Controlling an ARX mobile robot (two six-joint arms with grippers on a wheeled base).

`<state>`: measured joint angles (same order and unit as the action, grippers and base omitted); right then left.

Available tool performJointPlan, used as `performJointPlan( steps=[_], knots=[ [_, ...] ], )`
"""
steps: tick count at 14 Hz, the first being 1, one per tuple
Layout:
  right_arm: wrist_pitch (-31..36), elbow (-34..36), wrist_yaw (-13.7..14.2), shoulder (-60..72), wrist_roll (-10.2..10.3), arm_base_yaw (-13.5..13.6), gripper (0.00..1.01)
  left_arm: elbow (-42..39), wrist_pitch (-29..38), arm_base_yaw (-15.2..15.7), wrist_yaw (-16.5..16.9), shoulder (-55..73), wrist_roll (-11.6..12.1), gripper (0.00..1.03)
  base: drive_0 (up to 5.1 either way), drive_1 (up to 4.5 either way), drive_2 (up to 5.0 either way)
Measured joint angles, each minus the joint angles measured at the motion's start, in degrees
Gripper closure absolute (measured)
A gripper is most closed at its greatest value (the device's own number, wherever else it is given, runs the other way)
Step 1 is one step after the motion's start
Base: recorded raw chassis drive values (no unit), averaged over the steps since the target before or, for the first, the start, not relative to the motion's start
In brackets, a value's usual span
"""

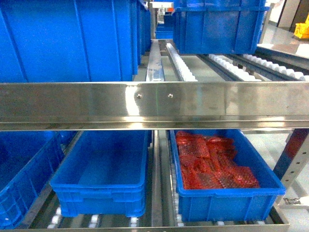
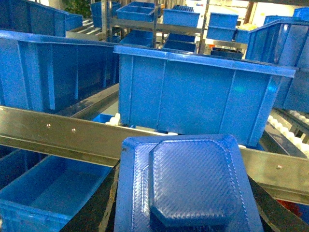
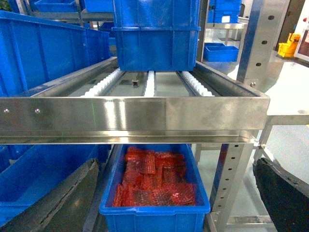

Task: Pick blue part to blue bin on bottom shelf

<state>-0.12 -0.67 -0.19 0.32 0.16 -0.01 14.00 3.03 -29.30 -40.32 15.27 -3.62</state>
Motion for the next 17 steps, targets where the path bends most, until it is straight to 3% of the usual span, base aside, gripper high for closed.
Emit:
performJointPlan(
  steps=[17],
  knots=[
    [-0.17, 0.0, 0.17, 0.0, 0.04, 0.0, 0.03, 0.0, 0.02, 0.0, 0.04, 0.0, 0.0, 0.6, 0.0, 0.0, 0.0]
  ],
)
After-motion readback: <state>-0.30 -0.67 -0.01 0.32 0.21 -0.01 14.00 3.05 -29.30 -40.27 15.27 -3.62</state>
